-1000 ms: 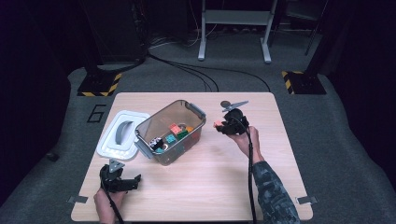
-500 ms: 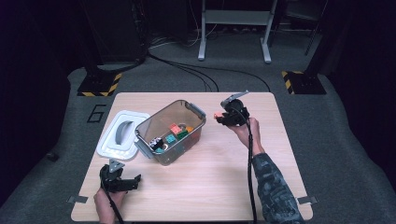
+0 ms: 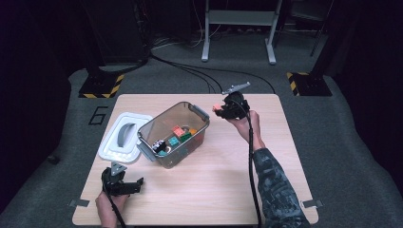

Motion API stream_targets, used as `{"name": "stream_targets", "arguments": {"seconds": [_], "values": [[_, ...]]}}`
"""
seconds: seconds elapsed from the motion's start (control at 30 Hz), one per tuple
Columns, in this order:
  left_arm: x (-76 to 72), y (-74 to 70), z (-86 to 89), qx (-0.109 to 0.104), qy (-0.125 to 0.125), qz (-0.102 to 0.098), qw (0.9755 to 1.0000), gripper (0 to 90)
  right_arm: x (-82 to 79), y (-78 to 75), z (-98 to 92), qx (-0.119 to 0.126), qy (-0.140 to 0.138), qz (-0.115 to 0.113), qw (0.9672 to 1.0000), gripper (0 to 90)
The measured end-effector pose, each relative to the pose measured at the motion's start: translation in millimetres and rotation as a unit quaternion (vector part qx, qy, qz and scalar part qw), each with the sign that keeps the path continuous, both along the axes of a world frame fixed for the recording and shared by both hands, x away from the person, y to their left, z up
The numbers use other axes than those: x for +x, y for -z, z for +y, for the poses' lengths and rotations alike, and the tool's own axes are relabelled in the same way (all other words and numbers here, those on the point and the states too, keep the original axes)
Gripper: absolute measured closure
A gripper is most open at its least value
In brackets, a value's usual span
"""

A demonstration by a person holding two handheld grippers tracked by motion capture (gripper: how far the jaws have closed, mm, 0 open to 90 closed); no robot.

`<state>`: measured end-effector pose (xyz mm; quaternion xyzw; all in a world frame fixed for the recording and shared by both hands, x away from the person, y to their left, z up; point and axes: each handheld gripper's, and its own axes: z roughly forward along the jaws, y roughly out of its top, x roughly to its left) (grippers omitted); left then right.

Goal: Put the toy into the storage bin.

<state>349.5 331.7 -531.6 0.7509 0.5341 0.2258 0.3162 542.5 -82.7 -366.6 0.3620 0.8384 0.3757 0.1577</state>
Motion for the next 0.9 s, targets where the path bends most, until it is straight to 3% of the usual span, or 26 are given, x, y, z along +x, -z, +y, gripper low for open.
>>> {"name": "stream_targets", "arguments": {"seconds": [0.13,0.3,0.67,0.9], "values": [[0.0,0.0,0.0,0.0,0.0,-0.001,1.0,0.0,1.0,-9.3,17.1,0.015,-0.022,-0.005,0.9996,68.0],[0.0,0.0,0.0,0.0,0.0,-0.001,1.0,0.0,-2.1,-11.4,35.7,0.014,-0.043,0.003,0.999,67.9],[0.0,-0.2,0.2,0.001,0.0,0.001,1.0,0.0,-4.9,8.7,65.0,-0.014,-0.073,0.038,0.9965,67.6],[0.2,0.8,-0.7,-0.004,-0.005,-0.005,1.0,0.0,-7.2,13.6,68.4,-0.02,-0.074,0.054,0.9956,66.8]]}}
